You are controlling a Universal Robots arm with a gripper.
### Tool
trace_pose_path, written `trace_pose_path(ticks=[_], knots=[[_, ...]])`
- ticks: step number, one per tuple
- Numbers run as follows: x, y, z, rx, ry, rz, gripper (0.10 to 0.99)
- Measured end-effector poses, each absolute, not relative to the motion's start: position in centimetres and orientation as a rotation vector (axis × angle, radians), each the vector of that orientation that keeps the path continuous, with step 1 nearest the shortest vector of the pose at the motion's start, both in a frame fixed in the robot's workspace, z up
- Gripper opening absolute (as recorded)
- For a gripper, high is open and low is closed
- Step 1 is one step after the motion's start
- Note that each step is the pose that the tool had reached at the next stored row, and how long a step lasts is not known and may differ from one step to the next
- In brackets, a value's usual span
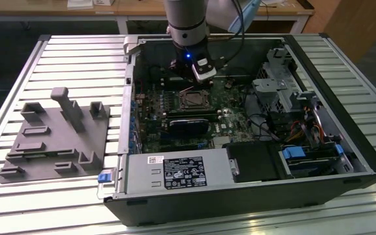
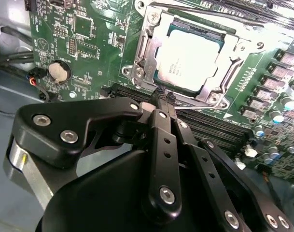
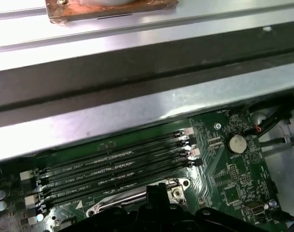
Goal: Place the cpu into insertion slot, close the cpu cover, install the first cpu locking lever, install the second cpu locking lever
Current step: 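Install the first cpu locking lever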
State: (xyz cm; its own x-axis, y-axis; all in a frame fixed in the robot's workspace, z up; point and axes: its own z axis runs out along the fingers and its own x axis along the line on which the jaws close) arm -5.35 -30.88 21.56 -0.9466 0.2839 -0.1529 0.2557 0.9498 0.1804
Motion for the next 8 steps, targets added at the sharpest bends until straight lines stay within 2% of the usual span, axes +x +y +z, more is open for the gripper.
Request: trace_pose_path(ticks=[8], knots=[[-5.34, -29.85, 21.37, 0.441, 2.919, 0.223, 0.106]])
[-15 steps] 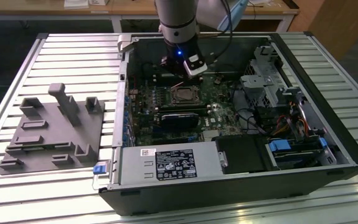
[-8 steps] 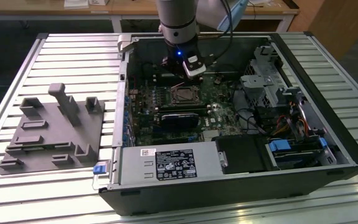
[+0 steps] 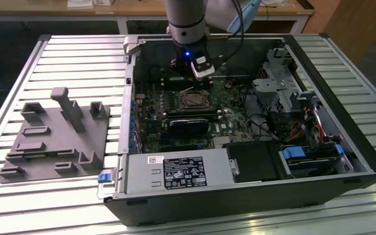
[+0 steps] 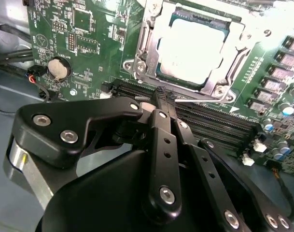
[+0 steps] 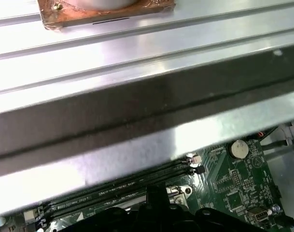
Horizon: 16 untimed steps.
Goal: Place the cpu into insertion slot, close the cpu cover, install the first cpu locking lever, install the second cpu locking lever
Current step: 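Install the first cpu locking lever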
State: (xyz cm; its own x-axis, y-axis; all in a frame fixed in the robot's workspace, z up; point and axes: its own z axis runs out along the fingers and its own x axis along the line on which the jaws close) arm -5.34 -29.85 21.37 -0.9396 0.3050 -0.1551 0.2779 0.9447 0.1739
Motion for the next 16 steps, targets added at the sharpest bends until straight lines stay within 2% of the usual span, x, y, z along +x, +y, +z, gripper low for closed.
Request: trace_pose_path(ticks=[16], knots=[[-5.51, -29.51, 20.65, 0.578, 2.845, 0.179, 0.106]])
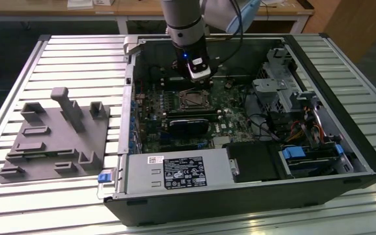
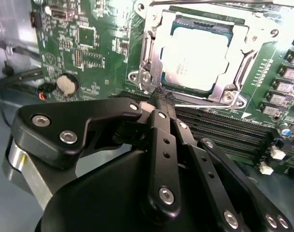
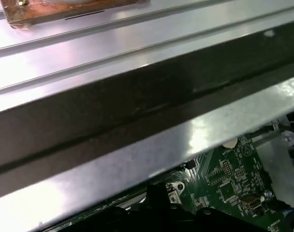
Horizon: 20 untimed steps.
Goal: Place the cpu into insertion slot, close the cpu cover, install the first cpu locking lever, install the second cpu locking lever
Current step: 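Install the first cpu locking lever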
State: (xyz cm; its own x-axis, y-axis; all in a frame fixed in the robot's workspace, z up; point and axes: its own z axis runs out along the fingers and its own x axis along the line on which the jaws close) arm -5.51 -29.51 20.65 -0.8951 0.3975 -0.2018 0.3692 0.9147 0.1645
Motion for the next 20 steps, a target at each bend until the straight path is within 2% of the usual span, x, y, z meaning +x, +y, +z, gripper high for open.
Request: trace_pose_path(ticks=[20], knots=[[-6.2, -28.0, 20.3, 0.688, 2.816, 0.165, 0.106]])
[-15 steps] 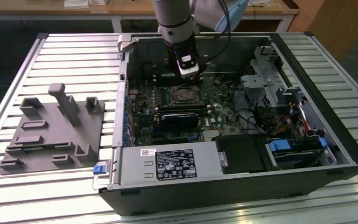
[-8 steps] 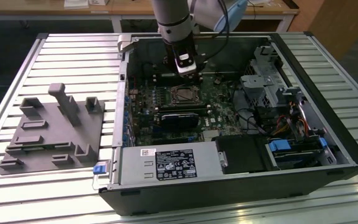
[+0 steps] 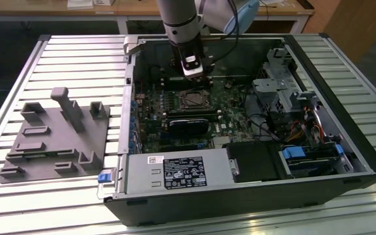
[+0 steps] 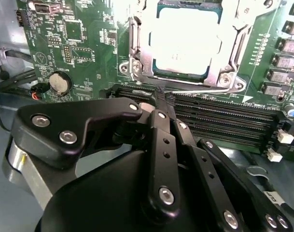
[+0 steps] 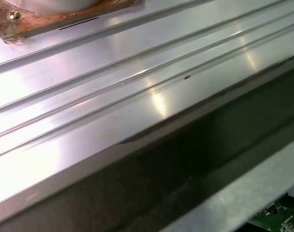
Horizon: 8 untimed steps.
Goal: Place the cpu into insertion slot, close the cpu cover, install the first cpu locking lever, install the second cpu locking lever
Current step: 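Install the first cpu locking lever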
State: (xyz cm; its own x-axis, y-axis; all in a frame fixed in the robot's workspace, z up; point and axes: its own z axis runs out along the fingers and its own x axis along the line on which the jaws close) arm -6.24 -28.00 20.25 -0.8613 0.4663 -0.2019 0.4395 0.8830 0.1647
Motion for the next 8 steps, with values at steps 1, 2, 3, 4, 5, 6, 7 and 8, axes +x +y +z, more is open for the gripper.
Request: trace_pose_path(ticks=[1, 2, 3, 4, 5, 6, 7, 8], knots=[[-6.25, -27.99, 20.22, 0.694, 2.814, 0.165, 0.106], [-6.25, -27.99, 20.2, 0.704, 2.812, 0.163, 0.106], [-6.25, -27.99, 20.16, 0.718, 2.808, 0.161, 0.106], [-6.25, -27.99, 20.13, 0.733, 2.803, 0.159, 0.106], [-6.25, -27.99, 20.09, 0.747, 2.799, 0.157, 0.106], [-6.25, -27.99, 20.06, 0.762, 2.795, 0.155, 0.106], [-6.25, -27.99, 20.03, 0.776, 2.79, 0.153, 0.106], [-6.25, -27.99, 20.0, 0.787, 2.787, 0.152, 0.106]])
